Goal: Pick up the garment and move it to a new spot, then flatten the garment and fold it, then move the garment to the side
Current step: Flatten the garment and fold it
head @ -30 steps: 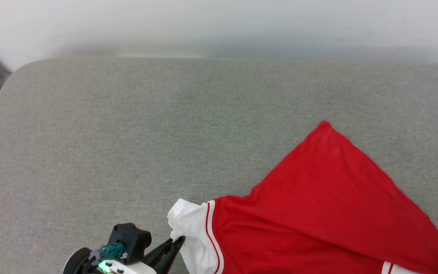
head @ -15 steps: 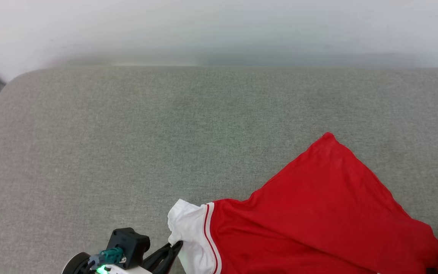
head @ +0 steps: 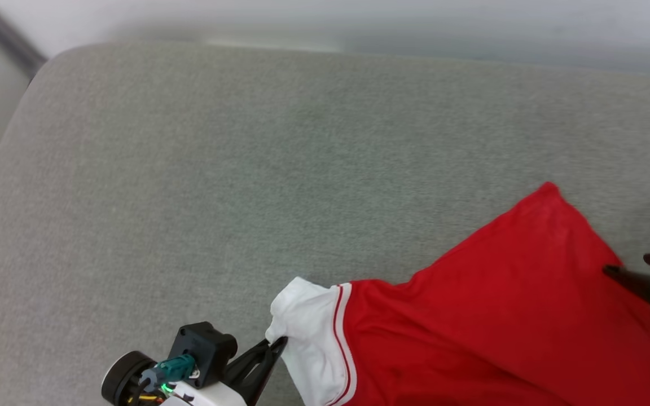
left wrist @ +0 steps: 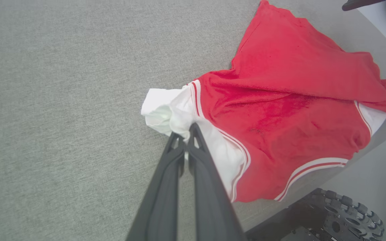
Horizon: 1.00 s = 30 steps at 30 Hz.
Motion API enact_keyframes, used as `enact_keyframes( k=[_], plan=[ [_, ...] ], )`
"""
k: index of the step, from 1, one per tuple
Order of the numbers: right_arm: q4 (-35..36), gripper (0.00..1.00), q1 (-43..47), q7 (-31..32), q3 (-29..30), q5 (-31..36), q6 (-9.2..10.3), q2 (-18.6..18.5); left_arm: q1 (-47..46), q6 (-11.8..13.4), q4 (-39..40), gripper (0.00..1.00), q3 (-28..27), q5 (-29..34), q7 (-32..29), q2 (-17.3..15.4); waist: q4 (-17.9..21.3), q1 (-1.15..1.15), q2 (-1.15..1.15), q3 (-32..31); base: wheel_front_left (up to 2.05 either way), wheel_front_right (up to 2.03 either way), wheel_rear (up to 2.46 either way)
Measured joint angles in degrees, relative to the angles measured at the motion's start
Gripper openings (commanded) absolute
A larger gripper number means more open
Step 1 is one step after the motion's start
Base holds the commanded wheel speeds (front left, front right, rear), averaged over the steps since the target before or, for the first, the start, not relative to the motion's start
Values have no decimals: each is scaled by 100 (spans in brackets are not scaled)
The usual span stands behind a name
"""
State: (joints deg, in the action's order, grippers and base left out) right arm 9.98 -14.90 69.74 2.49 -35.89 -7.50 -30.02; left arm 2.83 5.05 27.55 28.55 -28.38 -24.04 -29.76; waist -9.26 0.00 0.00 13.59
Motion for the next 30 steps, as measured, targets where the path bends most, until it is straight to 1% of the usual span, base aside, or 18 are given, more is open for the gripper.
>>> enact_keyframes(
  k=[6, 9, 12, 17, 20, 25, 27, 30],
  plan=[
    [-649, 100, -862, 147, -315, 354, 0, -13, -191, -63, 54, 0, 99, 85, 0, 44, -401, 0, 0, 363, 0, 0, 0],
    [-1071, 100, -1194, 178, -510, 644, 0, -121, -268, -137, 73, 0, 221, 14, 18, 202, -664, -1, 0, 591, 0, 0, 0],
    [-1416, 100, -1324, 140, -613, 742, 0, -142, -405, -182, 45, 0, 310, 46, 52, 299, -831, -1, 0, 737, 0, 0, 0],
    [-1733, 100, -1459, 147, -744, 868, 0, -269, -567, -253, -4, 0, 400, 89, 92, 380, -1030, 0, 0, 948, 0, 0, 0],
    [-1811, 100, -1456, 201, -845, 865, 0, -389, -619, -255, -33, 0, 415, 91, 113, 414, -1115, 0, 0, 1036, 0, 0, 0],
    [-1871, 100, -1445, 237, -932, 805, 0, -477, -641, -263, -105, 0, 436, 91, 181, 453, -1168, 1, 0, 1122, 0, 0, 0],
    [-1890, 0, -1449, 233, -973, 786, 0, -499, -664, -264, -125, 0, 436, 91, 202, 458, -1163, 1, 0, 1130, 0, 0, 0],
    [-1961, 0, -1454, 129, -1022, 727, 0, -481, -694, -287, -162, 0, 434, 92, 224, 466, -1144, 1, 0, 1107, 0, 0, 0]
  ],
)
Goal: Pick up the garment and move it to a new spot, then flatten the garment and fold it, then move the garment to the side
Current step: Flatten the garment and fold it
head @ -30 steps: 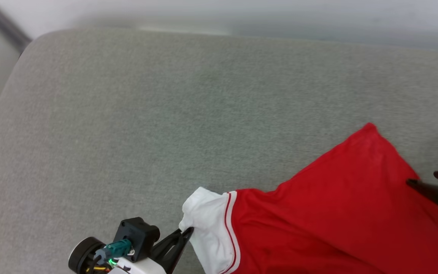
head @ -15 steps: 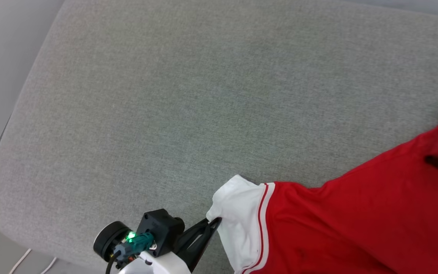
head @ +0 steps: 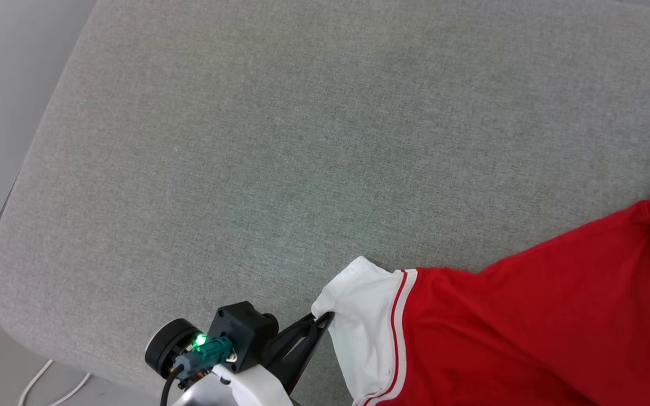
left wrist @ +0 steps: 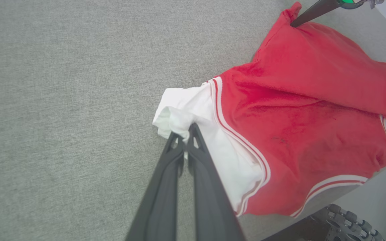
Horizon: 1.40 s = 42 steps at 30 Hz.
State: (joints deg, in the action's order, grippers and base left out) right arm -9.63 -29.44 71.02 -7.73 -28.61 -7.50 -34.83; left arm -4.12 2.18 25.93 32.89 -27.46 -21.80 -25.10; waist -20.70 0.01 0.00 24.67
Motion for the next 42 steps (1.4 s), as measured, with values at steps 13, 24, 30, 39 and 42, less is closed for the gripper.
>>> enact_keyframes(
  k=[13, 24, 30, 39, 42],
  plan=[
    [-544, 0, -165, -1726, -283, -183, -2, 192, -26, 103, -16, 0, -307, -46, 29, -208, 343, -1, 0, -661, 0, 0, 0],
    [-289, 0, -458, -3140, -836, -530, 0, 112, -116, 344, 101, 0, -909, -203, 212, -349, 953, -1, 0, -1621, 0, 0, 0],
    [223, 0, -501, -3771, -866, -604, 0, 87, -343, 466, 258, 0, -1344, -205, 396, -460, 1346, -1, 0, -2026, 0, 0, 0],
    [982, 0, -475, -4329, -632, -492, 0, 200, -914, 619, 458, 0, -1905, 169, 1095, -517, 1837, 0, 0, -2434, 0, 0, 0],
    [1235, 0, -428, -4361, -471, -405, 0, 238, -1106, 656, 469, 0, -2039, 236, 1285, -500, 1957, 0, 0, -2503, 0, 0, 0]
  ],
)
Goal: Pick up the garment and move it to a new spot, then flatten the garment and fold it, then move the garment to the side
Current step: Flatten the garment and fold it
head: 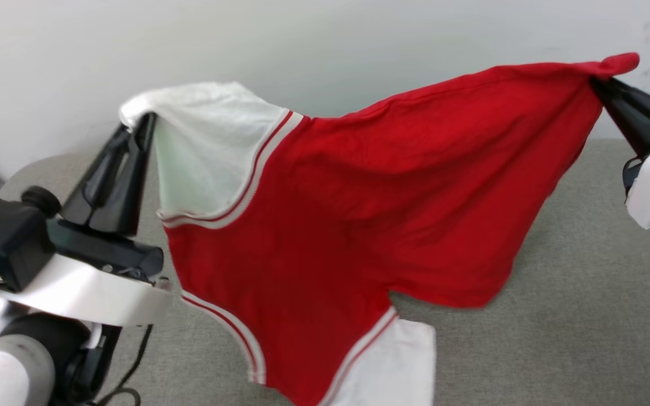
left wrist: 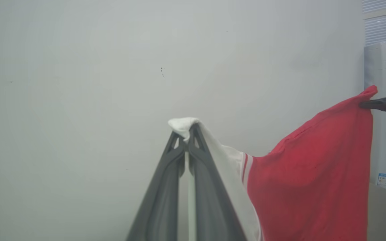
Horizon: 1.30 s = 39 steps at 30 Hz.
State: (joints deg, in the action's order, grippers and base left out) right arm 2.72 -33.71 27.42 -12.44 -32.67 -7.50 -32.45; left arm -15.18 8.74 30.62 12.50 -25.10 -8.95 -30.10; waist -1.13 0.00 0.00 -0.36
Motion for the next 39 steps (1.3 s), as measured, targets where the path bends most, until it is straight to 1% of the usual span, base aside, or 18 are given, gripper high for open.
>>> enact_keyframes(
  k=[7, 10, 14, 18, 20, 23, 27, 32, 35, 39],
  plan=[
    [577, 0, 20, 45, 424, 132, 0, 130, -553, 48, 96, 0, -385, 63, 264, -68, 228, 0, 0, 0, 0, 0, 0],
    [766, 0, 1, 90, 602, 136, 0, 235, -934, 54, 170, 0, -583, 85, 497, -73, 303, 0, 0, 69, 0, 0, 0],
    [983, 0, -72, 183, 792, 130, -1, 377, -1339, -36, 119, 0, -665, 120, 508, -208, 397, 0, 0, 205, 0, 0, 0],
    [1169, 0, -250, 194, 928, 149, 0, 432, -1850, -115, 31, 0, -771, 123, 444, -357, 480, 0, 0, 380, 0, 0, 0],
    [1250, 0, -348, 199, 1018, 159, -1, 470, -2128, -147, -31, 0, -818, 116, 411, -409, 512, 0, 0, 496, 0, 0, 0],
    [1338, 0, -598, 232, 1173, 190, -1, 508, -2700, -219, -152, 0, -925, 27, 516, -420, 543, 0, 0, 724, 0, 0, 0],
    [1279, 0, -1026, 157, 1380, 300, 0, 563, -3425, -438, -541, 0, -889, 12, 561, -539, 581, 0, 0, 1101, 0, 0, 0],
    [1070, 0, -1770, 81, 1480, 428, -1, 560, -4646, -719, -1136, 0, -736, 4, 541, -624, 601, -1, 0, 1690, 0, 0, 0],
    [778, 0, -2345, -26, 1546, 594, -1, 599, -5466, -956, -1642, 0, -513, 78, 500, -672, 603, -2, 0, 2085, 0, 0, 0],
    [165, 0, -3190, -287, 1460, 784, -1, 648, -6614, -1198, -2463, 0, -220, 188, 538, -545, 595, -2, 0, 2616, 0, 0, 0]
  ],
)
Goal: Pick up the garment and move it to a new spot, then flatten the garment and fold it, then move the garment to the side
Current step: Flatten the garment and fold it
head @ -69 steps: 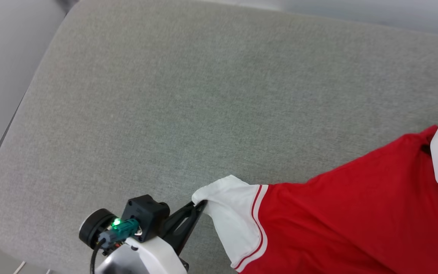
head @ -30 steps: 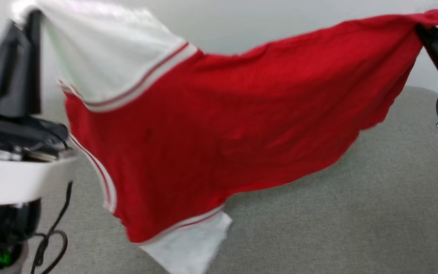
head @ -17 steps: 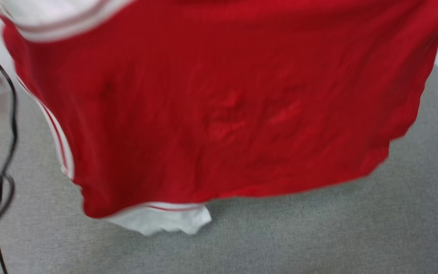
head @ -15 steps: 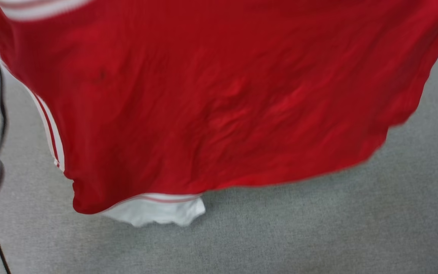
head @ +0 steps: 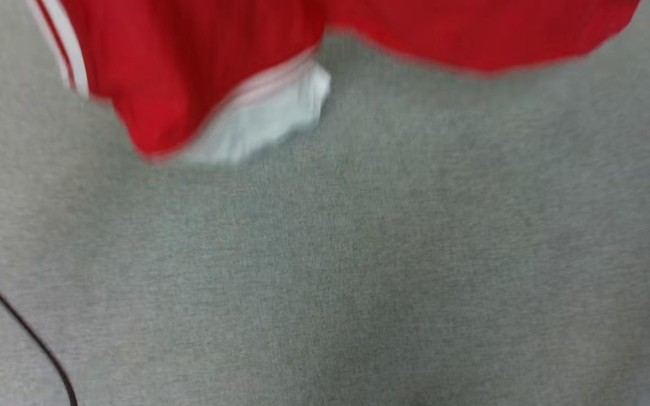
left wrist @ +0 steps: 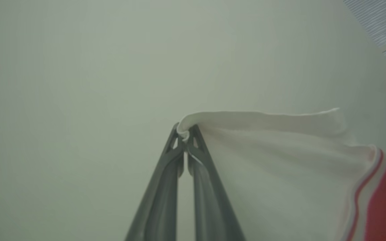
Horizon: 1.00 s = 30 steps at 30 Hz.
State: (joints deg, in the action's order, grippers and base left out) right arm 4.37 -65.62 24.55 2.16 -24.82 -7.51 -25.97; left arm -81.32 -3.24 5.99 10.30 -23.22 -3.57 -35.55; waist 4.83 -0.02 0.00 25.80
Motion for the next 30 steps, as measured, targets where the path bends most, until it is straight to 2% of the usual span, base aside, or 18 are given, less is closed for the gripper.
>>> enact_keyframes(
  k=[2, 6, 11, 14, 18, 21, 26, 30],
  plan=[
    [-527, 0, -635, -233, -140, 208, 0, -4, -847, -122, -737, 0, 231, 189, 130, 104, -24, 0, 0, 368, 0, 0, 0],
    [-1348, 0, -1464, -626, -349, 417, 0, 38, -1851, -194, -1828, 0, 449, 423, 416, 282, -69, 0, 0, 790, 0, 0, 0],
    [-2399, 0, -2207, -953, -210, 468, -1, 390, -2640, -245, -3077, 0, 636, 615, 845, 485, -161, 0, 0, 1165, 0, 0, 0],
    [-2777, 0, -2431, -1143, -318, 569, -1, 434, -2832, -281, -3631, 0, 757, 650, 1044, 608, -254, 0, 0, 1297, 0, 0, 0],
    [-3253, 0, -2440, -1450, -467, 572, 0, 500, -2678, -286, -4094, 0, 853, 634, 1403, 792, -390, 0, 0, 1388, 0, 0, 0],
    [-3598, 0, -2198, -1540, -408, 250, 0, 662, -2190, -319, -4308, 0, 996, 564, 1581, 961, -507, 0, 0, 1379, 0, 0, 0],
    [-3761, 0, -1601, -1755, -736, 211, 1, 617, -1385, -335, -4440, 0, 1146, 441, 1746, 1174, -636, 0, 0, 1310, 0, 0, 0],
    [-3774, 0, -664, -1992, -903, -62, 0, 526, -231, -332, -4261, 0, 1161, 263, 1839, 1392, -734, 1, 0, 1091, 0, 0, 0]
  ],
)
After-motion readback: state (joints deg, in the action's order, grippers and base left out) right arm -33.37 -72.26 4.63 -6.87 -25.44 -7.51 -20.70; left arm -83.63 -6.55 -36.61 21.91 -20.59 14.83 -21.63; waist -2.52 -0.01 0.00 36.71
